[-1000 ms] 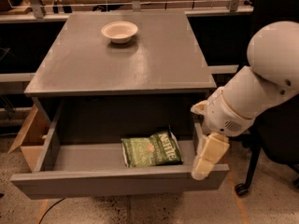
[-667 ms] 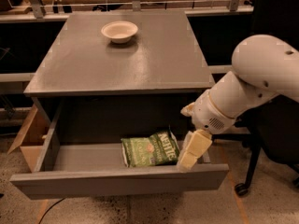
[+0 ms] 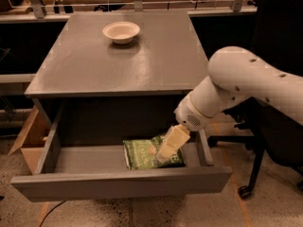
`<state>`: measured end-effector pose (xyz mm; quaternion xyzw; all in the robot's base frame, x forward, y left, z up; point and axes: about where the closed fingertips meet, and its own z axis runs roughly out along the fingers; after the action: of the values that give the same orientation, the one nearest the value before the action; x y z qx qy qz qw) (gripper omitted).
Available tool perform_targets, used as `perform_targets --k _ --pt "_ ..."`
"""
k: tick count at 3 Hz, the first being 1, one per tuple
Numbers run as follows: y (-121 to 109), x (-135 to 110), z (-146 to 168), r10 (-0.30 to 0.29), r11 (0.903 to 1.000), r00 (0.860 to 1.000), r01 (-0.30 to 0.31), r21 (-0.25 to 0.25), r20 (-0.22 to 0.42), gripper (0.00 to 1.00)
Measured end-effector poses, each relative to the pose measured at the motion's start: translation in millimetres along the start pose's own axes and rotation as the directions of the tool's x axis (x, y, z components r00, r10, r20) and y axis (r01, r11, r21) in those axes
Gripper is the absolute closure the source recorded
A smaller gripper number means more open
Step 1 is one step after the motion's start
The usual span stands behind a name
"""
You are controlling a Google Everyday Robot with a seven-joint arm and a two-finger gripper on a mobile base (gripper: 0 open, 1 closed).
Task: Pick green jalapeno chip bag from top drawer and place on counter
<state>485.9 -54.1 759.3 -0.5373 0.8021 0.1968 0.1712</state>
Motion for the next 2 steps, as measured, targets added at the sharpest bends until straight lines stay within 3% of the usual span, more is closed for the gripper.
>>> perform_targets --k 1,2 --pt "-15.2 -9.7 25.2 0.05 0.9986 0.999 -0.05 0.018 0.008 0.0" --pt "-15.1 -9.7 25.3 0.05 0.9986 0.999 -0.05 0.018 0.008 0.0"
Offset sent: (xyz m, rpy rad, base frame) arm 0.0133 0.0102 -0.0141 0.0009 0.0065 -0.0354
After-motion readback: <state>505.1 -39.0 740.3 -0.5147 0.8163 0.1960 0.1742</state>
